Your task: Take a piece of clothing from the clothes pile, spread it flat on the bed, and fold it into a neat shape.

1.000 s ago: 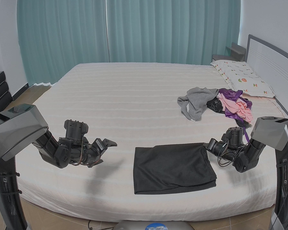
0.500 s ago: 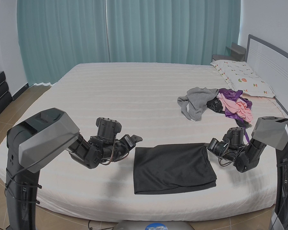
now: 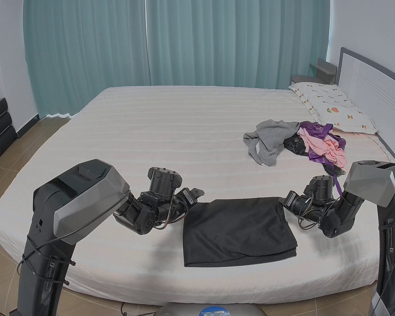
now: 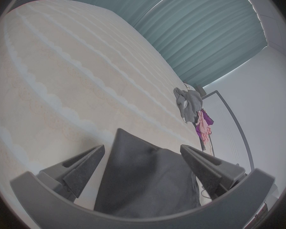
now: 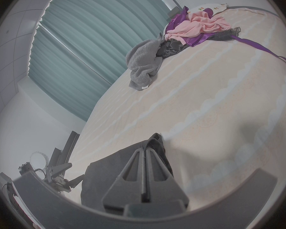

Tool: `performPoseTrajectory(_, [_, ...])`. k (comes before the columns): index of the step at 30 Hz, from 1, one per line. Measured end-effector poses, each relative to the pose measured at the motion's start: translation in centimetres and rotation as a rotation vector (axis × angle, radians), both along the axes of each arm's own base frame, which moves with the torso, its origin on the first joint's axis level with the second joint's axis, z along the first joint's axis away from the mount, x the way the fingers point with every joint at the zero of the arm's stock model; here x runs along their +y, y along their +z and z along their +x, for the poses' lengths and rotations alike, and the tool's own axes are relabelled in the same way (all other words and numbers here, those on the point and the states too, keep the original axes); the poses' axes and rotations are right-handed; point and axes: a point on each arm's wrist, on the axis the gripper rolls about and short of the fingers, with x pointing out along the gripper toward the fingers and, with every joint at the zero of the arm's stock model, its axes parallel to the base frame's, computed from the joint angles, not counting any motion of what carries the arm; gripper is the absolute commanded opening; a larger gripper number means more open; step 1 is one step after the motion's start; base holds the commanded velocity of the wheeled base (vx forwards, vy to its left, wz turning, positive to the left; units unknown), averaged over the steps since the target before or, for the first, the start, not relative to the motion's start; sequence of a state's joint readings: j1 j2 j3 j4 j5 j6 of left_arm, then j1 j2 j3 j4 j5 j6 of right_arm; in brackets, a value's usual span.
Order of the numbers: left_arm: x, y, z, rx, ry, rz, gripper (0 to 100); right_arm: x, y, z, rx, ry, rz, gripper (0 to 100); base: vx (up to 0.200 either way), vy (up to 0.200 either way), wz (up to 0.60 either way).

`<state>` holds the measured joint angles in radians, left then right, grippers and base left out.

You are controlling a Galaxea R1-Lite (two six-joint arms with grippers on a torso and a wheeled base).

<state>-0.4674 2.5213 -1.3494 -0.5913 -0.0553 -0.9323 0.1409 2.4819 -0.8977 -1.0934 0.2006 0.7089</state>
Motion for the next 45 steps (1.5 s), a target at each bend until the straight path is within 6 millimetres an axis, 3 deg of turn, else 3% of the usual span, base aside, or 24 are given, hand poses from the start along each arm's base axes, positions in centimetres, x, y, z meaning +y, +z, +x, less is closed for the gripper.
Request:
performPoseTrajectory(15, [-0.7,-1.6,1.3,0.006,0.021,0.068,100,0.0,0.1,0.2,-0.009,-0.002,0.002,0,0.000,0.000,0.00])
performPoseTrajectory(16, [-0.7,-1.7,1.3,0.007,0.021,0.069,0,0.0,0.1,0.2,-0.009,-0.002,0.002,0,0.000,0.000,0.00])
performPoseTrajectory(45, [-0.1,-1.9,1.5,-0.006,0.116,0.104,0,-0.4,-0.3,0.9,-0.003,-0.013,-0.001,0,0.000,0.000,0.00])
